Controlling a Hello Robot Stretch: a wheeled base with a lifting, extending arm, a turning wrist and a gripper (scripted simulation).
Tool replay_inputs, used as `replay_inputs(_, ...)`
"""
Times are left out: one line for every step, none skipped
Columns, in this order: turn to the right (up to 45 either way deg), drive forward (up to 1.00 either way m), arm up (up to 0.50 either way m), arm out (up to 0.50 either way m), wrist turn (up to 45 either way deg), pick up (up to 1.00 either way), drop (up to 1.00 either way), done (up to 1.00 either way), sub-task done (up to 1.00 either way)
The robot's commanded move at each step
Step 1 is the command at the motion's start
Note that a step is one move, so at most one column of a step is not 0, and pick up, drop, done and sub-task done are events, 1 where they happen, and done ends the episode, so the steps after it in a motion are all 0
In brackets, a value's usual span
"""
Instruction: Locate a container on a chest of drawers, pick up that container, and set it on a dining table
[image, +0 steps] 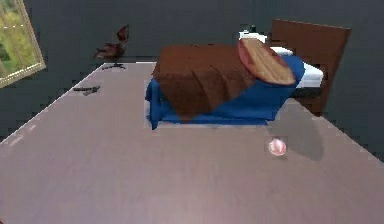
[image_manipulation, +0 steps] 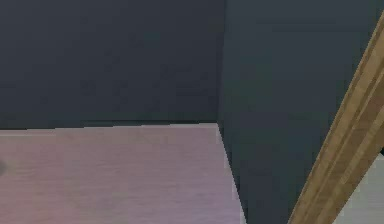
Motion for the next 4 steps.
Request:
replay_inputs(-6.0, 0.00, 0.00, 0.00, 0.0, 0.00, 0.00, 0.00, 0.00)
replay_inputs(0.0, 0.50, 0.00, 0.00, 0.0, 0.00, 0.00, 0.00, 0.00)
replay_inputs(45.0, 0.00, 0.00, 0.00, 0.0, 0.00, 0.00, 0.00, 0.00)
replay_inputs(0.0, 0.10, 0.00, 0.00, 0.0, 0.00, 0.00, 0.00, 0.00)
